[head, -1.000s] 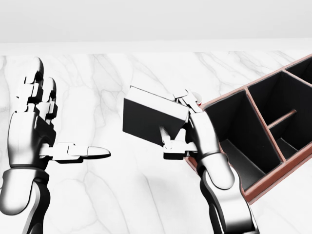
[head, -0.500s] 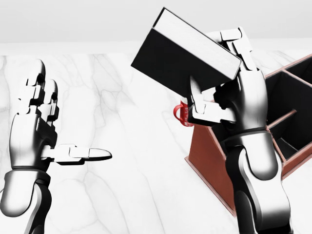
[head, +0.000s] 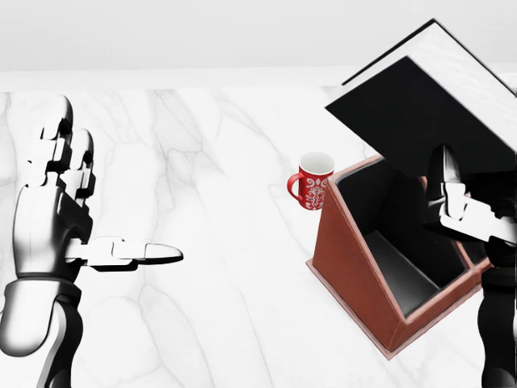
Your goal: Pick up the book and place it in the left compartment of the caddy.
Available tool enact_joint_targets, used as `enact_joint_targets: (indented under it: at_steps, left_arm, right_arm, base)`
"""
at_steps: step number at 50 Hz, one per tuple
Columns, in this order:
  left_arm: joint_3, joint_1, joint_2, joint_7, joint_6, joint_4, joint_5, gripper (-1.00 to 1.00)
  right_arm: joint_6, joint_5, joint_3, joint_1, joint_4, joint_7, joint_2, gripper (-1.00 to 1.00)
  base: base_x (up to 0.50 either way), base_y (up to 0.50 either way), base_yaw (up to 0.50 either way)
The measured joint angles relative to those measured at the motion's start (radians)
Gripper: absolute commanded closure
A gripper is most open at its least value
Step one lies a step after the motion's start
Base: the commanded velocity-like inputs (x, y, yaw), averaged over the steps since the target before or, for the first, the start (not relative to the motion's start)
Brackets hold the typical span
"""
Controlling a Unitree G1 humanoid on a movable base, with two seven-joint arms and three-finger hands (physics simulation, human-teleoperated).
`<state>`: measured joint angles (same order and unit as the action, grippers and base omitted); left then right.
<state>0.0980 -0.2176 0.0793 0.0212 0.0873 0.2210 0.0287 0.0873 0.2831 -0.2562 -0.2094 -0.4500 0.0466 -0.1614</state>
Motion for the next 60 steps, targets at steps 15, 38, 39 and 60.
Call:
enact_joint_targets:
  at_steps: [15,38,39,60]
  left_arm:
    - [-0.006,0.008,-0.006,-0.004,0.0,0.024,-0.005,-1.0]
    - [-0.007,0.014,-0.008,-0.004,0.0,0.021,-0.005,-1.0]
    - [-0.007,0.014,-0.008,-0.004,0.0,0.021,-0.005,-1.0]
    - [-0.008,0.013,-0.008,-0.002,0.0,-0.001,-0.006,-1.0]
  right_arm:
    - [0.0,0.001,-0.155,0.14,0.029,0.069,-0.026,1.0]
    - [0.0,-0.078,-0.115,0.1,0.242,-0.014,-0.048,1.0]
    - [0.0,-0.08,-0.115,0.098,0.249,-0.017,-0.049,1.0]
    - [0.0,-0.105,-0.087,0.063,0.38,-0.049,-0.06,1.0]
  base:
    - [0.0,0.0,0.0]
    - [0.0,0.0,0.0]
    - [0.0,0.0,0.0]
    - [0.0,0.0,0.0]
